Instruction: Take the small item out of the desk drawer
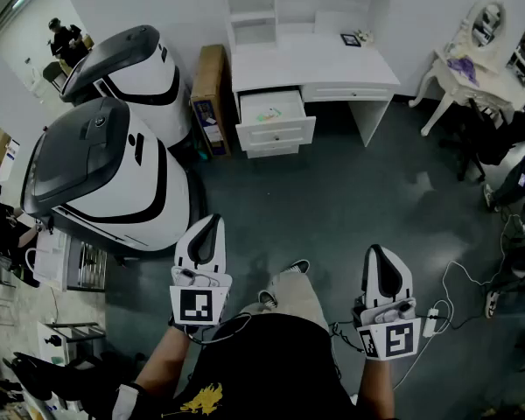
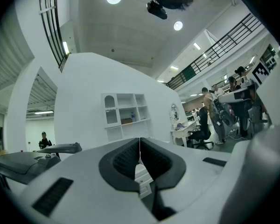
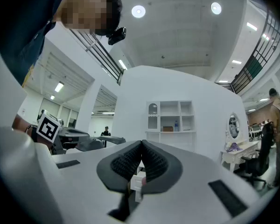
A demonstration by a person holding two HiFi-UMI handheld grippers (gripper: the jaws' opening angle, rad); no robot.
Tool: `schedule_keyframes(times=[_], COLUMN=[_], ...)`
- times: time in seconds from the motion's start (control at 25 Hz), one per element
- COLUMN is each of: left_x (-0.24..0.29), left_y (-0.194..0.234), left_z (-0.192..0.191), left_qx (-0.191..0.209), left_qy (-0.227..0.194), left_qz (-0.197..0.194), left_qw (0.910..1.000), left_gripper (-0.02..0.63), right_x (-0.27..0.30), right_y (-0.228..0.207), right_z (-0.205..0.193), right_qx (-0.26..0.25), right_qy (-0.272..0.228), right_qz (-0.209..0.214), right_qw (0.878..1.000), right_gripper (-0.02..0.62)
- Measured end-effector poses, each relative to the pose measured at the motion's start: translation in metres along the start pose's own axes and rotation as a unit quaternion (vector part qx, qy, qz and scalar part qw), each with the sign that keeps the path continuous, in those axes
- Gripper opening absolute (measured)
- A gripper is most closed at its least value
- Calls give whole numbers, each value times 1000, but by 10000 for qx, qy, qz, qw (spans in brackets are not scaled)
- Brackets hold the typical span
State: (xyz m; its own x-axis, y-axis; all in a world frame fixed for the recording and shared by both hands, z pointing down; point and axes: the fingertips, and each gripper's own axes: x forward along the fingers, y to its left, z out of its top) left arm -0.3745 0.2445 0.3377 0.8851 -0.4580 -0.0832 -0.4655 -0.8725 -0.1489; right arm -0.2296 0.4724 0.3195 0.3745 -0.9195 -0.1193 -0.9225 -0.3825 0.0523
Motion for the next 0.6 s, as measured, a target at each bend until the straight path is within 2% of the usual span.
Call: schedule_keyframes(times=[0.2,0.24,0.32,0.36,0.52,0.6], left_x=[-14,-16,-17,-18,-30,-32], left_y=[26,30,36,39,68,86], left_z=[-3,-2,1,0,-19,-33], left_qx=[-37,188,1062,1205,277,226], left_qy=[-33,-14,14,14,143,384], left_qz=[190,197,73,87,586,694], left_qw=[9998,9996,9943,9927,9978,9966], left_gripper=[14,14,14,14,14,14], right_x=[-6,-4,2,6,30,44], right_y=[12,11,9,9,10,16], right_z=[1,3,6,7,1,-4], right_qx=[147,117,83,78,-97,-125], right_qy=[48,85,140,169,340,391], right_qz=[-101,-129,-143,-127,-114,-43], right_qw=[9998,9998,9998,9997,9993,9991], right_gripper=[12,12,12,12,12,37])
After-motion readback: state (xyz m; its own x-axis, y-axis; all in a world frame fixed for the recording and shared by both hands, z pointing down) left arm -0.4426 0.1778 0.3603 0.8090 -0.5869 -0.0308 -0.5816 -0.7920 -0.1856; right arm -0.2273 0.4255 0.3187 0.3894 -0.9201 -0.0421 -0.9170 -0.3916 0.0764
